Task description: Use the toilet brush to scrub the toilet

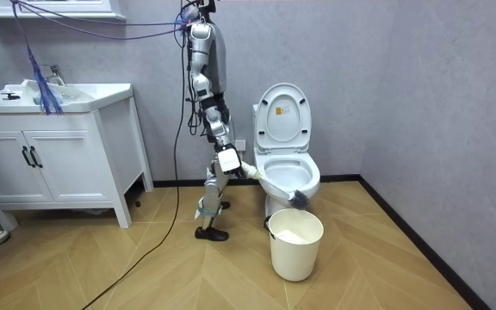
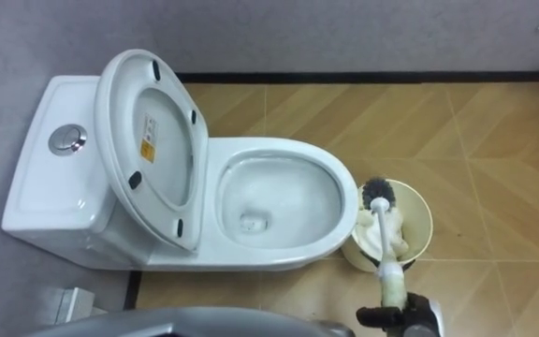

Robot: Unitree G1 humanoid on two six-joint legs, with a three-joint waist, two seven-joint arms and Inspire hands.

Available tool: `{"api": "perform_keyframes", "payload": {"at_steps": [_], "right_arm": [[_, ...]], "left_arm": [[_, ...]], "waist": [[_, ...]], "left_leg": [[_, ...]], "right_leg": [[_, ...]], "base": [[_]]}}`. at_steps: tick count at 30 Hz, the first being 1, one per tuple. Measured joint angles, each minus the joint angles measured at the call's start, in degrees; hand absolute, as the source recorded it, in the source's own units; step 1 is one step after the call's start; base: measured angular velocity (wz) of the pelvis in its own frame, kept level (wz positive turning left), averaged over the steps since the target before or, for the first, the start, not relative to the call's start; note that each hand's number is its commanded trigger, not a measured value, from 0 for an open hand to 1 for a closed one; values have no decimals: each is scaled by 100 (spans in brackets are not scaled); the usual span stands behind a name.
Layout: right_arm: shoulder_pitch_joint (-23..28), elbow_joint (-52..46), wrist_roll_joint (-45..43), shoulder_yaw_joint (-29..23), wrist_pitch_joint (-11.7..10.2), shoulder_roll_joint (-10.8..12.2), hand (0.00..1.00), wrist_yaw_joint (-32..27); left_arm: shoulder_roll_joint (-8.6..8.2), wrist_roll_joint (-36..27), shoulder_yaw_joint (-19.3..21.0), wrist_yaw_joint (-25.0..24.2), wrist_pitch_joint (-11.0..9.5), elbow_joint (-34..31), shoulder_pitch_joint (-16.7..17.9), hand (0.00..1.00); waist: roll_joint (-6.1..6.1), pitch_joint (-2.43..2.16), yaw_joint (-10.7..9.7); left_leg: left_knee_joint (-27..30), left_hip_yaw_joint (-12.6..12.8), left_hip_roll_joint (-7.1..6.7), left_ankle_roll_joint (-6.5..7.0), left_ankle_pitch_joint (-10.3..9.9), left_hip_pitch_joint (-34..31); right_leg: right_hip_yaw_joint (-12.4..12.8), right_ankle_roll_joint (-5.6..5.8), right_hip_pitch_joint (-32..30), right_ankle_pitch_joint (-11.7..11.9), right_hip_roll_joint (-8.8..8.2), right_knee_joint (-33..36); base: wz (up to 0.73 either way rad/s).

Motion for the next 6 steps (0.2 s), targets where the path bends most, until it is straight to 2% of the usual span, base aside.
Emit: {"api": "perform_keyframes", "payload": {"at_steps": [6], "right_arm": [[13, 211, 216, 7, 105, 29, 0, 67]], "left_arm": [[-12, 0, -7, -2, 113, 31, -12, 0]], "waist": [[-8, 3, -5]], "left_leg": [[0, 17, 1, 0, 0, -5]], "right_leg": [[-15, 0, 0, 0, -1, 1]], "base": [[0]]}}
